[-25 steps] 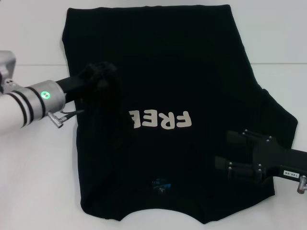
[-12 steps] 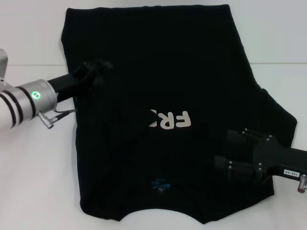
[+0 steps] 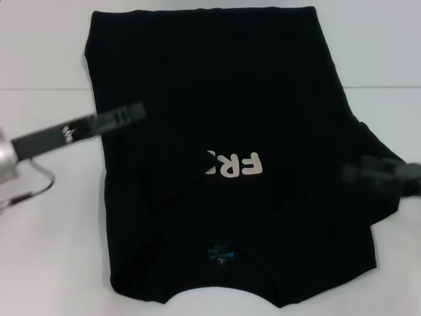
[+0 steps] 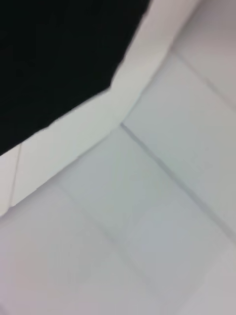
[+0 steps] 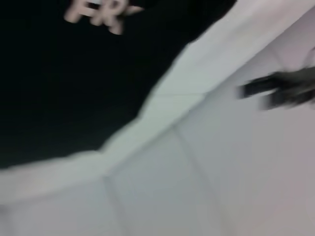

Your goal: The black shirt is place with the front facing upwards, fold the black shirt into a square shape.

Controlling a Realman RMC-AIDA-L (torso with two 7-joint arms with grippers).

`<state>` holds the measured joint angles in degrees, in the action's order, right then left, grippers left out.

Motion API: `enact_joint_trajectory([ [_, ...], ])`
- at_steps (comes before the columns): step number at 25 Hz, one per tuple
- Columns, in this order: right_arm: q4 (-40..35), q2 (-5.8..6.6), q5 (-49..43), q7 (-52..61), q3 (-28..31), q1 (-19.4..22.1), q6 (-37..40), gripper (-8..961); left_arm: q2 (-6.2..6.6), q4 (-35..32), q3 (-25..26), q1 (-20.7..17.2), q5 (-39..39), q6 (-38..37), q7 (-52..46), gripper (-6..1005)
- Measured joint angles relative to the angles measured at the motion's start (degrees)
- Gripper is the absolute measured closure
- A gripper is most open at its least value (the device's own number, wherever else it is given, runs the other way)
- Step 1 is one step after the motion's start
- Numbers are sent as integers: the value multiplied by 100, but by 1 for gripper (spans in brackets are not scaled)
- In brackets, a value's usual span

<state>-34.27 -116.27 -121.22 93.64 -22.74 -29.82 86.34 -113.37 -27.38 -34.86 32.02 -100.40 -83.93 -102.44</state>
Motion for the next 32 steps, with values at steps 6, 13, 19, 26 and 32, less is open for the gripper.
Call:
enact_joint_trajectory([
  [6, -930, 470, -931, 2714, -416, -348, -48, 42, -28, -640, -15, -637, -37, -928, 1038, 305],
  [13, -1900, 510, -2865, 4872, -739, -1058, 157, 41, 5, -984, 28, -844, -421, -1385, 1220, 283],
  [19, -1829, 371, -4152, 5263, -940, -1556, -286, 42, 3, -1007, 23, -830, -480, -1407, 1249, 283],
  [26, -1486, 351, -4411, 5637, -1443, -1653, -894, 42, 4, -998, 25, -806, -487, -1438, 1254, 282],
  [32, -754, 414, -4403, 5649, -1464, -1756, -1459, 41, 3, -1007, -5, -800, -489, -1444, 1256, 282],
])
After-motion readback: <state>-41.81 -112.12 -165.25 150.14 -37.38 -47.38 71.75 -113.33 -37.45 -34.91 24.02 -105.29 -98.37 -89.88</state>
